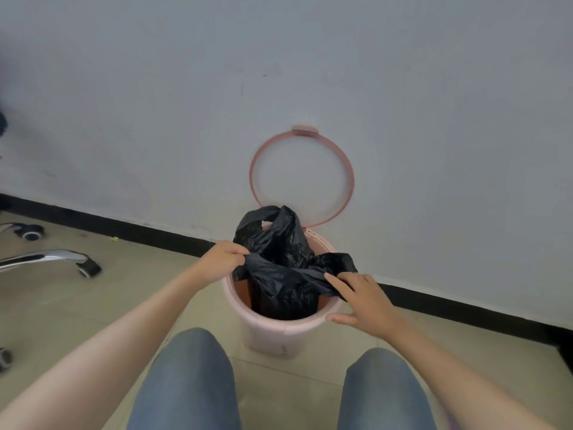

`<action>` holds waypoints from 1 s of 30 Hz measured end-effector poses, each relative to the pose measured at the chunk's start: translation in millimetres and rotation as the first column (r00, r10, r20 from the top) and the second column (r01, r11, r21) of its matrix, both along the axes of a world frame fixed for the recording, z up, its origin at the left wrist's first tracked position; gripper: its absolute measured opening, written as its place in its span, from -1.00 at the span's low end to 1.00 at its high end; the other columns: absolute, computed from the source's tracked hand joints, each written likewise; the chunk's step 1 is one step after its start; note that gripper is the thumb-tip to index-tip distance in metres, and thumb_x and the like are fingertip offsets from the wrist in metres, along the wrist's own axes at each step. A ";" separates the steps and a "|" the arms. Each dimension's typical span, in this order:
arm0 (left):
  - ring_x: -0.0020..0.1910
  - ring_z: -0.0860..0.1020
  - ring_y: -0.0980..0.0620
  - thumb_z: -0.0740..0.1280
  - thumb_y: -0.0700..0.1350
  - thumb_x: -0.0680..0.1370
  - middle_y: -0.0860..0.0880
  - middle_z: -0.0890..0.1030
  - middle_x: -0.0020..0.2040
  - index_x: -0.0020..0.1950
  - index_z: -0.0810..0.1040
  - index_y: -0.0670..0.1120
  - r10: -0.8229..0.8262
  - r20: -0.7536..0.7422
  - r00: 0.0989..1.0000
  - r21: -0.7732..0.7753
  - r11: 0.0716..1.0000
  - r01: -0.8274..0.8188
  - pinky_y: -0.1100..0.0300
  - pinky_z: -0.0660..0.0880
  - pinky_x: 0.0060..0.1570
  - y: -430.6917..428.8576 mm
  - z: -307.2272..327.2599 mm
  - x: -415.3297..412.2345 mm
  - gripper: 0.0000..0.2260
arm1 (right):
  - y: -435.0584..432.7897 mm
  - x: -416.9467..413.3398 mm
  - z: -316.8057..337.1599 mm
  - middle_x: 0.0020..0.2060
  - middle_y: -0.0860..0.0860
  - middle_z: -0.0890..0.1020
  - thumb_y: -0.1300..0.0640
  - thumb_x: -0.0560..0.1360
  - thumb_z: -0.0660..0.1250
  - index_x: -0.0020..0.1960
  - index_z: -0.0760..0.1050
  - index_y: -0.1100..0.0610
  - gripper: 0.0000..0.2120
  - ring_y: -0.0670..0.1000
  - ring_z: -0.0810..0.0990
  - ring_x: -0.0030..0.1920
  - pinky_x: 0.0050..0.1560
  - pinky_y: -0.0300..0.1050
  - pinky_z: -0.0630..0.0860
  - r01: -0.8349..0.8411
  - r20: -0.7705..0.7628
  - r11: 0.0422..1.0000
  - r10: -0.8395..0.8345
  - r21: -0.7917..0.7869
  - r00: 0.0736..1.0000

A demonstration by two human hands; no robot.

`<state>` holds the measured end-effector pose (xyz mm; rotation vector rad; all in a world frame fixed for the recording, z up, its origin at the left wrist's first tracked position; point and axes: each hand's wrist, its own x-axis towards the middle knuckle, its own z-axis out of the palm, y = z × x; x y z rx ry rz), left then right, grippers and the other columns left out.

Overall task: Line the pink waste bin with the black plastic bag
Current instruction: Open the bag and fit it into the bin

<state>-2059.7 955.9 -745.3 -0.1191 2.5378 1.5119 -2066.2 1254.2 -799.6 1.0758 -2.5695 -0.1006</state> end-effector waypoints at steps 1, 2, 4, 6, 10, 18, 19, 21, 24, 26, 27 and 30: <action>0.01 0.55 -0.04 0.14 -0.38 0.51 -0.09 0.61 -0.02 0.03 0.62 -0.24 -0.015 -0.003 1.000 -0.019 1.000 0.015 0.15 0.41 0.14 1.1 0.7 -1.5 -0.72 | -3.4 3.7 -3.3 -0.17 0.01 0.65 -0.19 0.38 0.10 0.24 0.35 0.08 -0.47 -0.03 0.61 -0.27 -0.30 -0.26 0.51 -0.010 0.045 1.000 0.010 -0.005 0.999; -0.04 0.54 0.00 0.14 -0.37 0.51 -0.08 0.61 -0.04 0.04 0.62 -0.24 -0.037 -0.003 0.999 -0.028 0.999 0.037 0.18 0.40 0.11 2.1 2.2 -2.4 -0.72 | -6.5 6.0 -6.8 -0.24 -0.01 0.63 -0.09 0.40 0.12 0.21 0.39 0.08 -0.56 -0.04 0.58 -0.34 -0.39 -0.29 0.46 -0.026 0.088 0.999 0.028 -0.024 0.996; -0.11 0.54 0.06 0.14 -0.37 0.50 -0.09 0.62 -0.09 -0.01 0.65 -0.22 -0.124 -0.009 0.992 -0.089 0.988 0.123 0.20 0.42 0.07 -0.7 1.0 -5.0 -0.71 | -8.7 5.7 -6.5 -0.37 -0.02 0.62 0.10 0.40 0.13 0.09 0.55 0.07 -0.66 -0.02 0.57 -0.45 -0.52 -0.30 0.38 -0.020 0.188 0.994 0.041 -0.110 0.981; -0.22 0.50 0.06 0.15 -0.34 0.50 -0.09 0.62 -0.17 -0.14 0.66 -0.17 -0.274 0.024 0.961 -0.260 0.927 0.271 0.24 0.41 -0.07 -8.0 0.3 -6.4 -0.72 | -6.6 -4.5 7.3 -0.33 0.07 0.68 0.23 0.42 0.17 0.00 0.64 0.13 -0.70 0.02 0.64 -0.36 -0.41 -0.22 0.43 0.104 0.356 0.959 -0.003 -0.264 0.935; -0.35 0.48 0.26 0.21 -0.20 0.52 0.03 0.62 -0.15 0.08 0.63 -0.03 -0.448 0.055 0.892 -0.481 0.771 0.417 0.39 0.36 -0.26 -5.5 -5.1 2.4 -0.75 | 8.6 -28.9 18.3 0.11 0.21 0.62 0.50 0.43 0.21 -0.02 0.64 0.25 -0.69 0.18 0.56 0.11 0.05 -0.09 0.44 0.257 0.534 0.945 -0.113 -0.203 0.838; -0.34 0.49 0.07 0.52 -0.14 0.23 0.01 0.61 -0.20 0.39 0.31 -0.03 -0.693 -0.022 0.720 -0.973 0.180 0.144 0.25 0.15 -0.55 11.1 -35.0 27.8 -0.24 | 2.1 -4.6 -8.1 -0.45 0.01 0.53 0.51 0.02 0.23 -0.25 0.46 0.11 -0.59 0.00 0.35 -0.32 -0.27 -0.20 0.22 0.071 0.120 0.986 -0.053 -0.149 0.991; -0.46 0.46 0.10 0.57 -0.22 0.03 0.04 0.59 -0.33 0.29 0.37 -0.06 -0.696 -0.081 0.714 -0.982 0.178 0.062 0.26 0.05 -0.60 9.6 -36.8 30.4 -0.15 | 2.8 -1.2 -12.2 -0.49 -0.01 0.51 0.50 0.00 0.23 -0.29 0.42 0.10 -0.60 0.00 0.38 -0.38 -0.27 -0.21 0.18 0.076 0.115 0.989 -0.062 -0.124 0.991; -0.49 0.51 0.08 0.54 -0.30 -0.15 0.03 0.62 -0.35 0.08 0.39 -0.07 -0.712 -0.138 0.688 -0.978 0.209 0.021 0.28 0.15 -0.68 3.2 -47.3 31.4 -0.18 | 7.2 2.4 -19.9 -0.56 -0.02 0.47 0.47 0.05 0.14 -0.40 0.39 0.11 -0.70 0.02 0.45 -0.50 -0.26 -0.21 0.19 0.072 0.107 0.992 -0.060 -0.107 0.992; -0.42 0.55 0.05 0.52 -0.24 -0.13 0.00 0.65 -0.24 -0.16 0.33 -0.03 -0.760 -0.029 0.649 -0.987 0.124 0.101 0.27 0.31 -0.67 1.4 -59.4 38.2 -0.37 | 11.4 4.4 -30.5 -0.49 -0.07 0.60 0.36 0.13 0.24 -0.47 0.51 0.07 -0.79 0.00 0.62 -0.39 -0.19 -0.26 0.40 -0.035 0.156 0.999 0.032 0.018 0.987; -0.41 0.52 0.07 0.50 -0.08 -0.03 0.05 0.62 -0.27 -0.25 0.38 0.01 -0.762 0.099 0.640 -0.980 0.036 0.194 0.26 0.25 -0.65 0.7 -61.5 46.2 -0.55 | 13.8 5.0 -37.8 -0.39 -0.10 0.67 0.28 -0.06 0.53 -0.46 0.59 0.00 -0.73 -0.03 0.68 -0.23 -0.22 -0.28 0.56 -0.106 0.222 0.987 0.078 0.117 0.972; -0.40 0.52 0.07 0.48 0.01 0.06 0.06 0.61 -0.27 -0.31 0.45 0.02 -0.745 0.134 0.653 -0.973 0.028 0.231 0.25 0.20 -0.62 2.7 -61.2 50.7 -0.69 | 14.5 6.6 -40.7 -0.36 -0.10 0.68 0.23 -0.14 0.58 -0.46 0.60 -0.01 -0.69 -0.03 0.69 -0.20 -0.23 -0.27 0.59 -0.112 0.255 0.982 0.072 0.149 0.964; -0.03 0.53 -0.05 0.22 0.21 0.46 0.03 0.57 0.04 -0.32 0.54 -0.08 -0.581 0.160 0.798 -0.853 0.325 0.407 0.21 0.24 -0.37 26.9 -48.7 56.1 -0.61 | 18.2 13.0 -45.0 -0.30 -0.07 0.69 0.11 -0.15 0.58 -0.45 0.62 -0.04 -0.71 0.00 0.69 -0.14 -0.15 -0.19 0.62 -0.068 0.276 0.970 0.001 0.232 0.961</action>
